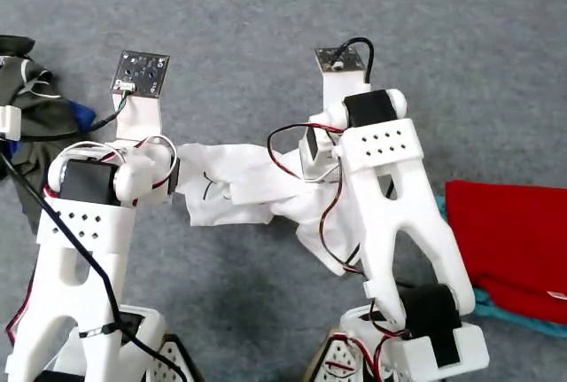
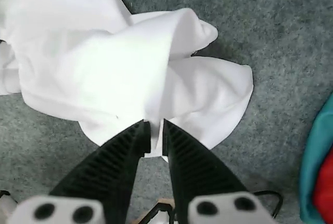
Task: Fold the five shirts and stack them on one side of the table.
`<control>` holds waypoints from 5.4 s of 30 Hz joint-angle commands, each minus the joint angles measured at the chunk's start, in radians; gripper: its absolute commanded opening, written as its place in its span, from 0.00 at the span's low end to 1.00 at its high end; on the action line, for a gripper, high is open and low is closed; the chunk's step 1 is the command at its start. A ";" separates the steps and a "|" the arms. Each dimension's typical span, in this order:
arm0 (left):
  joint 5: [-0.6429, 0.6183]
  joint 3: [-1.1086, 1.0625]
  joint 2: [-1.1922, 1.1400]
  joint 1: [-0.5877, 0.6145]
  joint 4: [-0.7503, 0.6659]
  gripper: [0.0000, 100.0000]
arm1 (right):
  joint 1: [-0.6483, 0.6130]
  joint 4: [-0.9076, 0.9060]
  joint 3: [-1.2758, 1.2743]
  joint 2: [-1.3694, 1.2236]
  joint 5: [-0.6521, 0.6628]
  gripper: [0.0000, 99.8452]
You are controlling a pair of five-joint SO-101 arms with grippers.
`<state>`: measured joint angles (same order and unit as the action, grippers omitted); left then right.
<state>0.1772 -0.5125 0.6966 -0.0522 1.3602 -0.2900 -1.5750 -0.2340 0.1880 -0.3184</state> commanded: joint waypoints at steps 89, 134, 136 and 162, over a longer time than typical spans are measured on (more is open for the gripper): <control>0.155 1.083 0.288 0.218 0.311 0.02 | 0.162 -0.209 0.974 0.318 0.054 0.04; 0.155 0.796 0.282 0.229 0.213 0.02 | -0.986 0.316 -0.479 0.527 0.227 0.38; 0.158 0.796 0.282 0.229 0.213 0.02 | -0.966 0.411 -0.562 0.527 0.229 0.33; 0.158 0.799 0.280 0.229 0.207 0.02 | -0.601 0.715 -0.699 0.533 0.239 0.01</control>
<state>0.3291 0.2885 0.9897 0.1688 1.5888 -0.9528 -0.8600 -0.9613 0.6882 -0.0790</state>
